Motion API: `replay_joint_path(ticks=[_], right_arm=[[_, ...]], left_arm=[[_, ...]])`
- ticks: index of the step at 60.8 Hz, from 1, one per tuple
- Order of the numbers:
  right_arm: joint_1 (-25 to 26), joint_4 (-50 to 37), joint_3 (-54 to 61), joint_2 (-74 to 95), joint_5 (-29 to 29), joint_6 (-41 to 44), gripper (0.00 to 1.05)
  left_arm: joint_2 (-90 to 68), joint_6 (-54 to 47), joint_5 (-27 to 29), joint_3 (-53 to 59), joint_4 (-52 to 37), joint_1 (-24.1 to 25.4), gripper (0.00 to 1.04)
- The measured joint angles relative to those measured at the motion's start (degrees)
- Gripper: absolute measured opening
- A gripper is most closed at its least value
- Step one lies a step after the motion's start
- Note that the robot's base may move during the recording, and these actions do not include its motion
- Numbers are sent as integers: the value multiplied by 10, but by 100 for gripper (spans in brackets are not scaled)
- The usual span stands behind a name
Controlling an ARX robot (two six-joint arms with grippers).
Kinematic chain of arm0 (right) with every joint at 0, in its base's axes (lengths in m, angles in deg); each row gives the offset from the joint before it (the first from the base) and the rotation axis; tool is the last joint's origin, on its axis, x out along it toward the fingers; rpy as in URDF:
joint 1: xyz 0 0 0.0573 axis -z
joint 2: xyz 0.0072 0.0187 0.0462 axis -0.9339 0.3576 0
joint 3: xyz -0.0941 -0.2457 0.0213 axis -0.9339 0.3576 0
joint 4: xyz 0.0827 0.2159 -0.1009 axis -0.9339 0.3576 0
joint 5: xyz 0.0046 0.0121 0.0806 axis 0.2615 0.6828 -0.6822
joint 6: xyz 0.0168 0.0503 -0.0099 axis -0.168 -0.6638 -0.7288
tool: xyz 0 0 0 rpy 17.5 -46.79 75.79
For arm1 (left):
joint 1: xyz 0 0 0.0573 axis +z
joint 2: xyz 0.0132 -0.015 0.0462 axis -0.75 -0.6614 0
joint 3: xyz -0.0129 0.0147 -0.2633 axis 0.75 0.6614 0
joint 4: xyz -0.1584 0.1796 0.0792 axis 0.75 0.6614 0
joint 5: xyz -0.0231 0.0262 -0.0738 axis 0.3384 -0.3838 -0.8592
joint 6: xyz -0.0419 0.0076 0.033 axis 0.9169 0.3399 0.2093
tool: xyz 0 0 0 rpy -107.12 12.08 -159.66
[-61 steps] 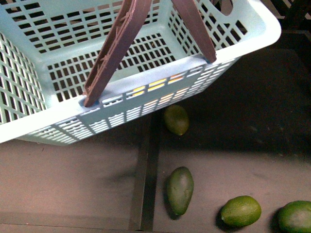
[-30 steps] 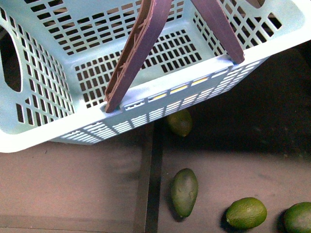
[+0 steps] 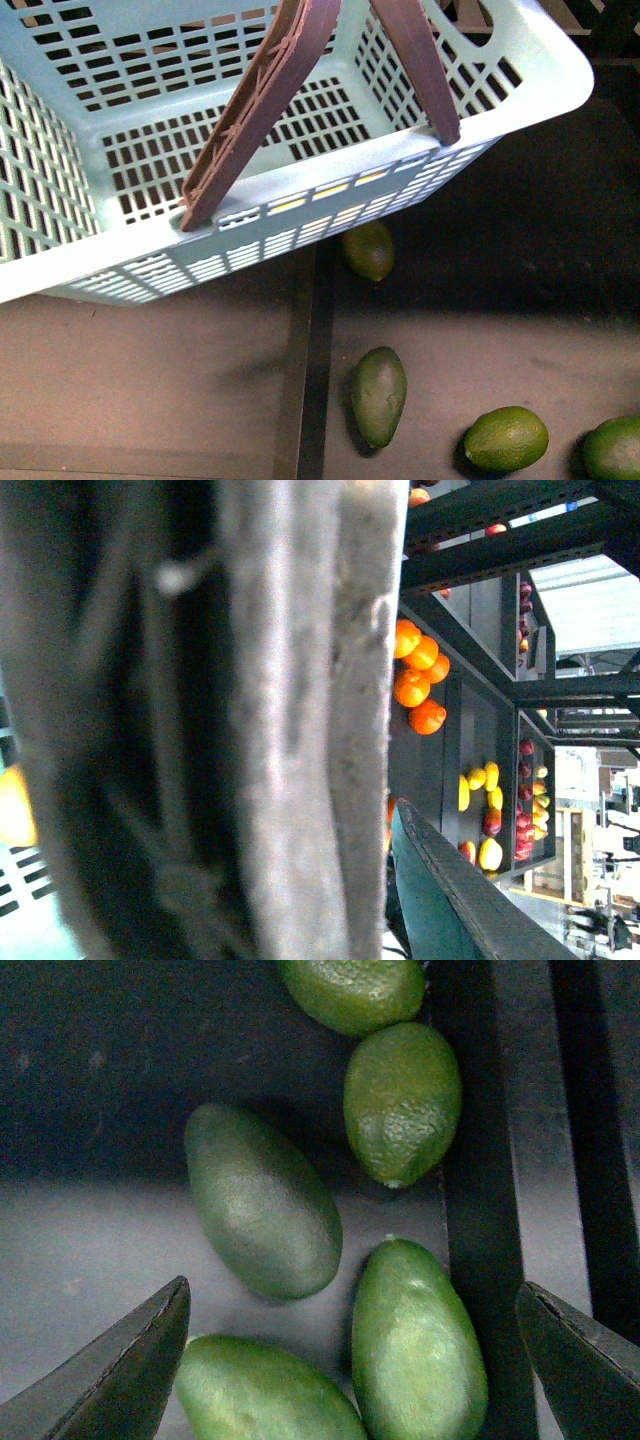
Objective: Pick mango and avocado into basket
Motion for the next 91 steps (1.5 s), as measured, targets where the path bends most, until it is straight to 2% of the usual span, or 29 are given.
replay_joint_path(ticks=[26,48,86,88,91], right_arm=[[-63,32,-94,91,22,-22,96],[-70,51,-128,142,51,-38,96],[-81,73,-169,175,66,-60,96],[-82,74,-171,176,67,-63,94],[-82,74,-171,176,68,-65,84]], left_arm=[[0,0,2,0,0,0,29],[0,1,0,0,0,0,29],[0,0,1,0,0,0,29],[0,1,1,0,0,0,29],[0,1,0,0,0,0,29]])
